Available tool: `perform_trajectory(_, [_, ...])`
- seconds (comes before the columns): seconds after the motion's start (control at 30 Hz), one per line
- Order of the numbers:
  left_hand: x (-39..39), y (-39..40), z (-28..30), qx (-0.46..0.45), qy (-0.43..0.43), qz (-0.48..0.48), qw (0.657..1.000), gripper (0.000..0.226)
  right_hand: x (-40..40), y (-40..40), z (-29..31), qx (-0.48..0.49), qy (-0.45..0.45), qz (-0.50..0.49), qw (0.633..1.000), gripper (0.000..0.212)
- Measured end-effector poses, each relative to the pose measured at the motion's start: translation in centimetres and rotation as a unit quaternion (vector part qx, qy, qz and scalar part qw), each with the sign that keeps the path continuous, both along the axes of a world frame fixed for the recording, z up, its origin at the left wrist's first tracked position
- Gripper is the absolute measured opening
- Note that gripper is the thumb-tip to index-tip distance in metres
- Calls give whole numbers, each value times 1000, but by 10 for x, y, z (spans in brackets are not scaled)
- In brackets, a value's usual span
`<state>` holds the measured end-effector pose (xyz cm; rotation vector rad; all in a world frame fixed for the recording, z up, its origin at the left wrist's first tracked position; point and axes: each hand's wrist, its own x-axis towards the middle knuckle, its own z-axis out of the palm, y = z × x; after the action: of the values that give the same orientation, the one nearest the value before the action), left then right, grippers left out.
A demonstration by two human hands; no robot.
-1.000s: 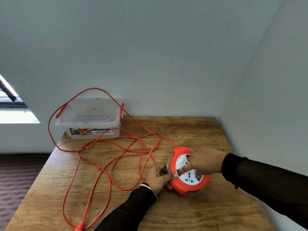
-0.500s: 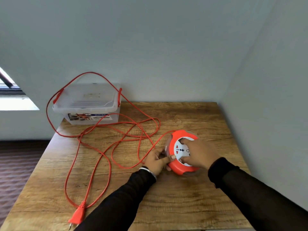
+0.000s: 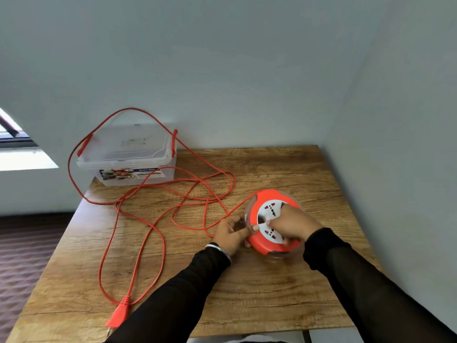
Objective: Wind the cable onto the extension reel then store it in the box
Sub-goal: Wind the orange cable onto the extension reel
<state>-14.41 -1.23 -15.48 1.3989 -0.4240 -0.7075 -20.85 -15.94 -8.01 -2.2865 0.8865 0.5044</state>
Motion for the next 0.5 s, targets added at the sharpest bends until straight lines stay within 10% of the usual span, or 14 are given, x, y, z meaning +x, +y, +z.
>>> perform_trajectory(0.13, [1,-1,-1,4,2,16,1000,12,-7,-4,1,196,-21,-129,972,16])
perform_trajectory(0.3, [-1,-1,-1,-9,12,46,999,20,-22,-5,5,525,-155,-347,761,7])
perform_trajectory(0.4, [-3,-2,0,-16,14,46,999,25,-33,-9,17,452,-128,-264,842,9])
perform_trajectory(0.5, [-2,-2,1,-8,20,54,998,26,-38,-18,26,82,-107,-52,990,17])
